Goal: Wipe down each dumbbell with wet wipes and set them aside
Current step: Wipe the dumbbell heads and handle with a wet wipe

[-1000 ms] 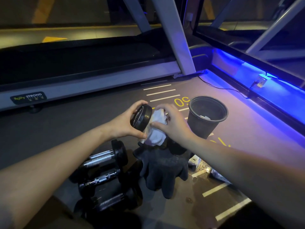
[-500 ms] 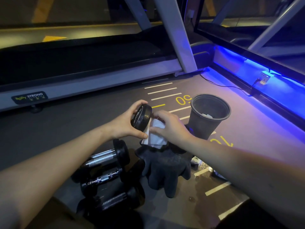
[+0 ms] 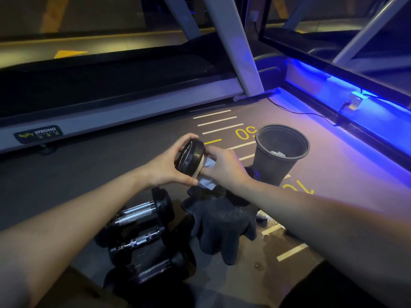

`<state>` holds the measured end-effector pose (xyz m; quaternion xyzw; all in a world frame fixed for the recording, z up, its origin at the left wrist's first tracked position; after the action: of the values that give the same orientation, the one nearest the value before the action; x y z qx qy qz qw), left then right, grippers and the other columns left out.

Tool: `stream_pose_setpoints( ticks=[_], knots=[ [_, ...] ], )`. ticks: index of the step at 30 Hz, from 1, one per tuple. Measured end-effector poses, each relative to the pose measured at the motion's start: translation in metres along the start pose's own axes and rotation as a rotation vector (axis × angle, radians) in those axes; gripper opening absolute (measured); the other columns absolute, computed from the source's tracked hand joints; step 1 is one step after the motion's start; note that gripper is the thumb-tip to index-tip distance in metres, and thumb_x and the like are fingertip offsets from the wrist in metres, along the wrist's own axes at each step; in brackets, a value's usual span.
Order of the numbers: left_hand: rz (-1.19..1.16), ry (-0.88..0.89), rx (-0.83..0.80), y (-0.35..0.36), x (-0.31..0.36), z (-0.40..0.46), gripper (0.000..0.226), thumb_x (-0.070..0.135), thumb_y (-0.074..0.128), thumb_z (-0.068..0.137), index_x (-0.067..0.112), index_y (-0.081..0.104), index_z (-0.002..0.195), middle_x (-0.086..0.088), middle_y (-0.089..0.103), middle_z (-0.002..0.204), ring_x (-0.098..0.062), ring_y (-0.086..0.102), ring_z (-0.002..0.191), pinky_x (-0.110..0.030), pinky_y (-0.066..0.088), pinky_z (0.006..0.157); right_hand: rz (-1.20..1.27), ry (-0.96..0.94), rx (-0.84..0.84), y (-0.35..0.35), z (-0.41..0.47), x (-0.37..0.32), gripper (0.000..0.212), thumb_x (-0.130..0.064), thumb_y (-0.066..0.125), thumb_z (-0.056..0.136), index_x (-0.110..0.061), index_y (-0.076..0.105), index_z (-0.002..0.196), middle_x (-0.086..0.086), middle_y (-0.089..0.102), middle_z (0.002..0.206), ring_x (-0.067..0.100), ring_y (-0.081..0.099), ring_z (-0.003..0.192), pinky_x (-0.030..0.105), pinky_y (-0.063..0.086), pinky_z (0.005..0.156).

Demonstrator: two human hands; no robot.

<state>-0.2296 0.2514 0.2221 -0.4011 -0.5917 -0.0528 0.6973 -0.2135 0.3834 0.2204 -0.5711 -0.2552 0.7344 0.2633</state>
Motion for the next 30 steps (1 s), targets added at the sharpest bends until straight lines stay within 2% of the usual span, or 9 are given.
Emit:
stream_pose_setpoints(
  ticks=[4, 8, 10, 12, 16, 19, 23, 26, 30],
  knots=[
    [0.034, 0.027, -0.012, 0.001, 0.003, 0.000, 0.108, 0.001, 0.091, 0.068, 0.031, 0.029, 0.151, 0.020, 0.044, 0.133, 0.024, 0.047, 0.113, -0.004, 0.040, 0.096, 0.040, 0.055, -0.131, 0.006, 0.011, 0.006, 0.022, -0.027, 0.077, 0.072, -0.016, 0.071, 0.089, -0.008, 0.072, 0.081, 0.004, 0.066, 0.082, 0.033, 0.052, 0.074],
    [0.096, 0.049, -0.027, 0.001, 0.004, 0.004, 0.110, 0.010, 0.094, 0.065, 0.038, 0.030, 0.150, 0.019, 0.043, 0.139, 0.014, 0.043, 0.126, -0.015, 0.040, 0.107, -0.040, 0.074, -0.247, 0.003, 0.018, 0.001, 0.025, -0.027, 0.079, 0.074, -0.008, 0.062, 0.073, -0.001, 0.049, 0.065, 0.012, 0.041, 0.064, 0.032, 0.038, 0.061],
    [0.104, 0.049, -0.015, 0.000, 0.003, 0.005, 0.108, 0.011, 0.095, 0.065, 0.041, 0.032, 0.148, 0.024, 0.045, 0.136, 0.011, 0.048, 0.123, -0.018, 0.043, 0.104, -0.120, 0.085, -0.176, -0.002, 0.012, -0.005, 0.024, -0.031, 0.078, 0.075, -0.012, 0.064, 0.078, 0.002, 0.059, 0.070, 0.018, 0.052, 0.066, 0.030, 0.038, 0.060],
    [0.091, 0.044, 0.015, -0.001, 0.002, 0.004, 0.105, 0.007, 0.094, 0.065, 0.041, 0.034, 0.145, 0.025, 0.049, 0.129, 0.011, 0.057, 0.112, -0.014, 0.046, 0.095, -0.264, 0.081, -0.072, -0.002, 0.002, -0.011, 0.025, -0.034, 0.073, 0.076, -0.018, 0.065, 0.093, 0.007, 0.070, 0.086, 0.030, 0.066, 0.084, 0.031, 0.041, 0.063],
    [0.092, 0.059, 0.049, 0.000, 0.005, 0.001, 0.101, -0.002, 0.091, 0.065, 0.032, 0.035, 0.142, 0.020, 0.049, 0.116, 0.019, 0.058, 0.093, -0.004, 0.045, 0.081, -0.443, 0.055, 0.005, 0.003, -0.012, -0.021, 0.043, -0.025, 0.071, 0.078, -0.015, 0.053, 0.115, 0.013, 0.071, 0.107, 0.037, 0.066, 0.103, 0.037, 0.047, 0.077],
    [0.096, 0.066, 0.042, -0.001, 0.007, 0.002, 0.100, -0.002, 0.091, 0.066, 0.033, 0.035, 0.141, 0.026, 0.052, 0.114, 0.019, 0.059, 0.093, -0.004, 0.045, 0.081, -0.435, 0.062, -0.016, 0.001, -0.007, -0.017, 0.042, -0.026, 0.073, 0.074, -0.015, 0.055, 0.110, 0.014, 0.071, 0.102, 0.038, 0.066, 0.100, 0.037, 0.046, 0.075],
    [0.144, 0.059, 0.017, 0.001, 0.002, 0.004, 0.105, 0.006, 0.093, 0.066, 0.036, 0.032, 0.145, 0.050, 0.048, 0.110, 0.017, 0.056, 0.105, -0.007, 0.045, 0.088, -0.195, 0.078, -0.073, -0.002, 0.001, -0.011, 0.023, -0.033, 0.073, 0.072, -0.022, 0.061, 0.088, 0.006, 0.072, 0.087, 0.030, 0.066, 0.085, 0.034, 0.050, 0.068],
    [0.162, 0.079, -0.005, 0.002, 0.006, 0.004, 0.112, 0.030, 0.097, 0.060, 0.041, 0.030, 0.149, 0.024, 0.046, 0.136, 0.006, 0.047, 0.128, -0.025, 0.043, 0.110, -0.037, 0.122, -0.176, -0.003, 0.006, -0.002, 0.020, -0.025, 0.077, 0.074, -0.018, 0.058, 0.071, -0.004, 0.057, 0.066, 0.015, 0.050, 0.063, 0.030, 0.040, 0.057],
    [0.200, 0.121, -0.016, 0.005, 0.015, 0.005, 0.111, 0.045, 0.091, 0.056, 0.046, 0.029, 0.147, 0.007, 0.045, 0.144, -0.004, 0.040, 0.137, -0.033, 0.038, 0.116, 0.015, 0.189, -0.309, -0.003, 0.009, 0.007, 0.016, -0.015, 0.078, 0.073, -0.014, 0.062, 0.070, -0.008, 0.048, 0.062, 0.008, 0.040, 0.056, 0.025, 0.037, 0.053]
  ],
)
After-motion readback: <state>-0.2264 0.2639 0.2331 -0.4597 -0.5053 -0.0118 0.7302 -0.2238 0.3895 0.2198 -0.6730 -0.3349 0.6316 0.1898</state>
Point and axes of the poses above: each hand's wrist, its own z-axis towards the middle knuckle, its own y-axis out of the palm, x = y × z, the point moved 9 cm from there along z, towards the middle knuckle
